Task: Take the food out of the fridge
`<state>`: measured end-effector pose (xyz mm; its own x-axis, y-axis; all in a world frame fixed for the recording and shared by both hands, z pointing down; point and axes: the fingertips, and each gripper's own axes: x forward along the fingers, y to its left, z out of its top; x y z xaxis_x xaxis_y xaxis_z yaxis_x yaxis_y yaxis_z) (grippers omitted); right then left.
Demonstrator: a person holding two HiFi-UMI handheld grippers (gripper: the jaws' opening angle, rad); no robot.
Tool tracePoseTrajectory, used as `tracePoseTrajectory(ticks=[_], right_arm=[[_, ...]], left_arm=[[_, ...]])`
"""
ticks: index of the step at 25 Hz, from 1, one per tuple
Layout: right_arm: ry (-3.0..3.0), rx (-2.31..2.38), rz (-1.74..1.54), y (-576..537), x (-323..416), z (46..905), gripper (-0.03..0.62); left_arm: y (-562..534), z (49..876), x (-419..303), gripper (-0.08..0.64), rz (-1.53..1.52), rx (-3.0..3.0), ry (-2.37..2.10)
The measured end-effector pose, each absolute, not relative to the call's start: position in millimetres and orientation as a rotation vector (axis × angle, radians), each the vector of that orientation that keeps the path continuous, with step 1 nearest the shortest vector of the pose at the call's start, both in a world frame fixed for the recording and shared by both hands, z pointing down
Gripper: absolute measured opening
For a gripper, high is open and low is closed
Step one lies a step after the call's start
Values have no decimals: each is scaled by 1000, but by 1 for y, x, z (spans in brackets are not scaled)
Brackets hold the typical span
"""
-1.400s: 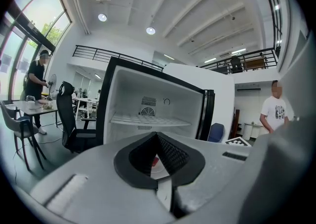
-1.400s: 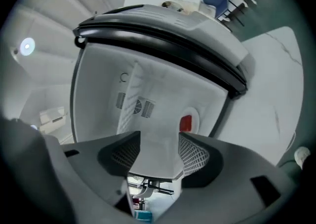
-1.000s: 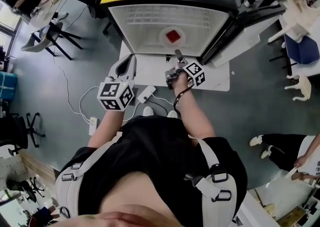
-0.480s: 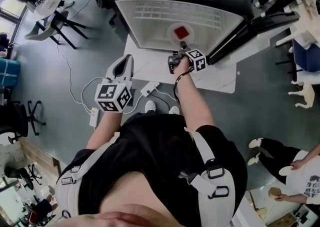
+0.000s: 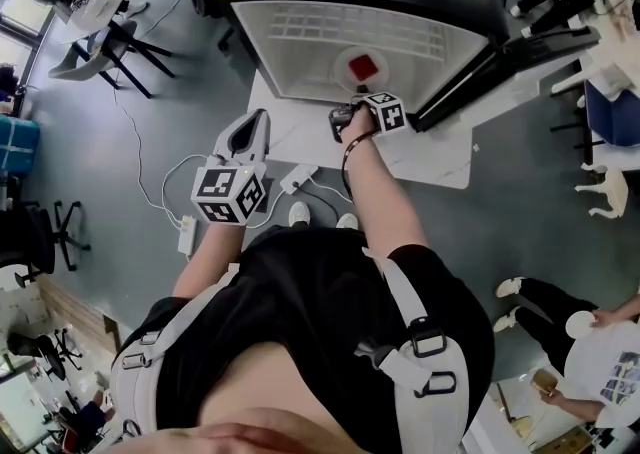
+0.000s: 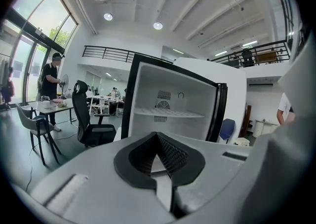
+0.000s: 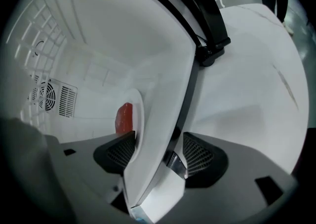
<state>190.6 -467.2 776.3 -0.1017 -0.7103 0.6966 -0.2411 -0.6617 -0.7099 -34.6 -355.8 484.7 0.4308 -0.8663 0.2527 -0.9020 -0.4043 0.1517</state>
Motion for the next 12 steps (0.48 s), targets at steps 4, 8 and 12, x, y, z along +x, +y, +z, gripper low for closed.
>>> tracePoseTrajectory(ticks=[4,8,12], right_arm=[[1053,-1779,-1810,-465,193,779,288],[1123,-1692,-1793,-458,192,779,271],[1200,-1618,-1742,-454,193,773,188]], left_arm=[[-357,486,-33,3,194,2424,-1526],[-357,486,-33,3,189,2422,-1524],[-358,487,-30,3,186,2433,-1508]])
